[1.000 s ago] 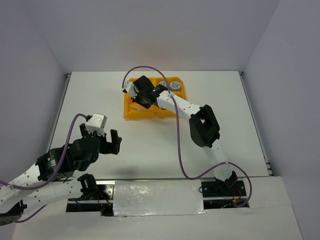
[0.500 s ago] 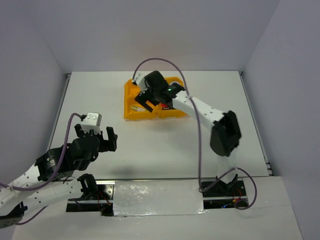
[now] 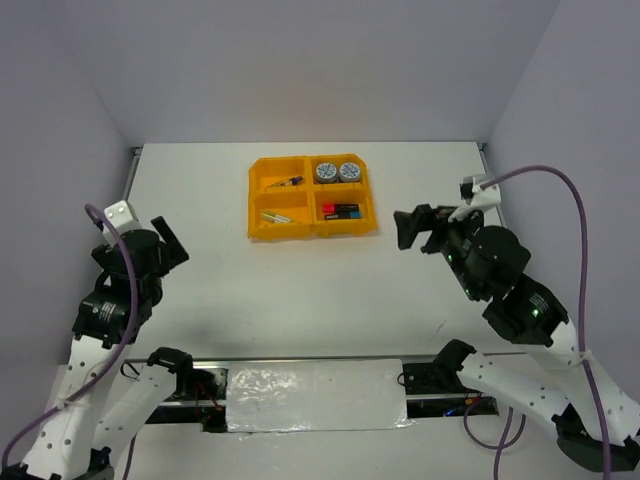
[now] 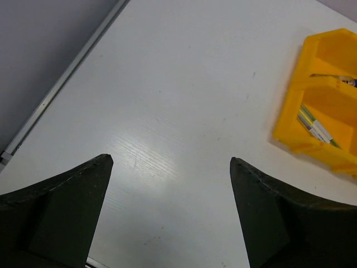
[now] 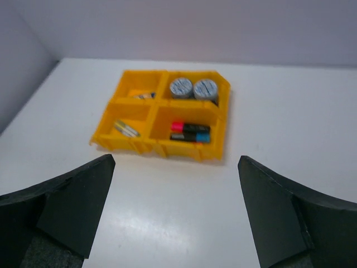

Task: Sort the stationery into containers
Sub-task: Reset both arms

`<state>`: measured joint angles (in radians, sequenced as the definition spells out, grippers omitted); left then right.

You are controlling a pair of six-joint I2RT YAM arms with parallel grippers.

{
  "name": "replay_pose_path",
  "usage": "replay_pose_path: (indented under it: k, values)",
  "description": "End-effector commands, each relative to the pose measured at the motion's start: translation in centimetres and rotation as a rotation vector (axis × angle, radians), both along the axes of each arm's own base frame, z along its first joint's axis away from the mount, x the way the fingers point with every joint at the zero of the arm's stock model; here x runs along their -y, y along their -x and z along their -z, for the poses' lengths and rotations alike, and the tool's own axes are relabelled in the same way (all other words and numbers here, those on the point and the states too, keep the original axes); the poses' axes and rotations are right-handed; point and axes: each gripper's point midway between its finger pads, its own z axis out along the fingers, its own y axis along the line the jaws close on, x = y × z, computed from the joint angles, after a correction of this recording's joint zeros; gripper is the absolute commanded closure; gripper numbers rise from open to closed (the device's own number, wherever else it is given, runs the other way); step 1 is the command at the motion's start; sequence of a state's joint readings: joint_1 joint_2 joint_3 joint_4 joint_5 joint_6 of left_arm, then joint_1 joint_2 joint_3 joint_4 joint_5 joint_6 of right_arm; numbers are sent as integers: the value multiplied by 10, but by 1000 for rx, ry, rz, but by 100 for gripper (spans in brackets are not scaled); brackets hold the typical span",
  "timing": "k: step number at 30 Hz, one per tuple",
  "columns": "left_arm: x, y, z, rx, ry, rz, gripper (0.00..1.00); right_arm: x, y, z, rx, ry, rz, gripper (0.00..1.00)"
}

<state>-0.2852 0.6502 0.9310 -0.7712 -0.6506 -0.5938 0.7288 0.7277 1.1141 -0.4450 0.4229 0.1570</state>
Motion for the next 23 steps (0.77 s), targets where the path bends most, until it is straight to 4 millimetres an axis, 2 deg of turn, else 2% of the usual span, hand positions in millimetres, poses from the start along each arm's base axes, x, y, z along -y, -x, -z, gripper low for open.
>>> replay_pose_path:
  k: [1, 4, 5, 7, 10, 13, 23]
  values:
    - [-1, -8, -13, 67, 18, 45, 1, 42, 16, 79, -234, 43, 195, 0]
    - [0, -5, -16, 89, 18, 62, 1, 71, 39, 91, -243, 13, 260, 0]
    - [-1, -1, -21, 113, 22, 64, 1, 77, 44, 98, -249, 12, 272, 0]
    - [1, 3, -25, 147, 37, 73, 1, 87, 56, 98, -227, -34, 273, 0]
    - [4, 13, -38, 241, 58, 102, 1, 90, 66, 101, -224, -89, 253, 0]
    - [2, 17, -41, 263, 64, 95, 1, 89, 69, 99, -211, -110, 236, 0]
    - [7, 11, -34, 222, 68, 117, 1, 84, 63, 109, -269, -73, 254, 0]
